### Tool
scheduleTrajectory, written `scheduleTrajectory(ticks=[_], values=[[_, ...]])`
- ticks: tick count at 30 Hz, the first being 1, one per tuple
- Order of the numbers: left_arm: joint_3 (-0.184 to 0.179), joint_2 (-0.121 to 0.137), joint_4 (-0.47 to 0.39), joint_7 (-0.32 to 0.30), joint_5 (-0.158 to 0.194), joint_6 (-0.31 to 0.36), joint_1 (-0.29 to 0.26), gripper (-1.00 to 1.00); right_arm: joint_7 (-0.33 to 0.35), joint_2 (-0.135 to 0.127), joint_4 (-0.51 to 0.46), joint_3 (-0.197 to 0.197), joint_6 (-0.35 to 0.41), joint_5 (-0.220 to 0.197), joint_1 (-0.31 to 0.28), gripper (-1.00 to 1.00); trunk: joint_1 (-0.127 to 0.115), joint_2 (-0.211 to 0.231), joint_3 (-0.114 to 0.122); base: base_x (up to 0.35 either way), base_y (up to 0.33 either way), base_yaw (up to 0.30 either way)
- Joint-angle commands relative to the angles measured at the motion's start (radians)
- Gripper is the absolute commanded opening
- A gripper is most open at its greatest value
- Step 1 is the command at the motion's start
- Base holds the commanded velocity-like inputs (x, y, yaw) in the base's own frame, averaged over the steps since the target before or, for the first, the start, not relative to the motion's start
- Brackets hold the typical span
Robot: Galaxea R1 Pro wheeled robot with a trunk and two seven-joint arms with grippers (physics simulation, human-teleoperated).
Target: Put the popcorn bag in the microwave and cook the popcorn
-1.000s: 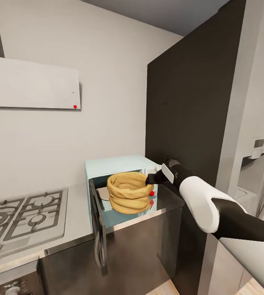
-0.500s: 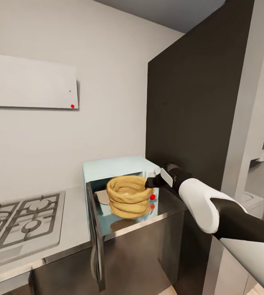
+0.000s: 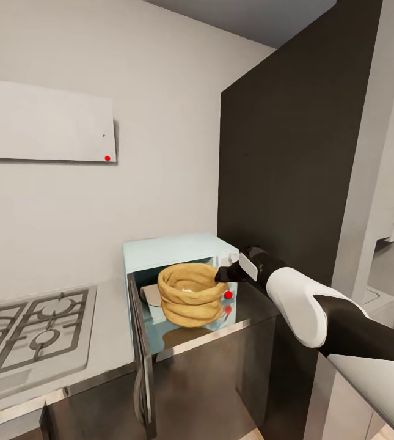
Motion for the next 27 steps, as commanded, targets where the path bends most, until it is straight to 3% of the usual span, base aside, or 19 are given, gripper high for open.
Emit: scheduleTrajectory(ticks=[1,27], values=[[0.001,0.000,0.000,0.000,0.004,-0.002,0.000,1.00,0.007,0.000,-0.001,-0.005,0.003,0.010,0.000,-1.00,0.000,-0.001,-0.001,0.000,0.000,0.000],[0.001,0.000,0.000,0.000,0.004,-0.002,0.000,1.00,0.005,0.000,0.016,-0.003,-0.025,0.019,-0.002,-1.00,0.000,-0.001,-0.001,0.000,0.000,0.000]])
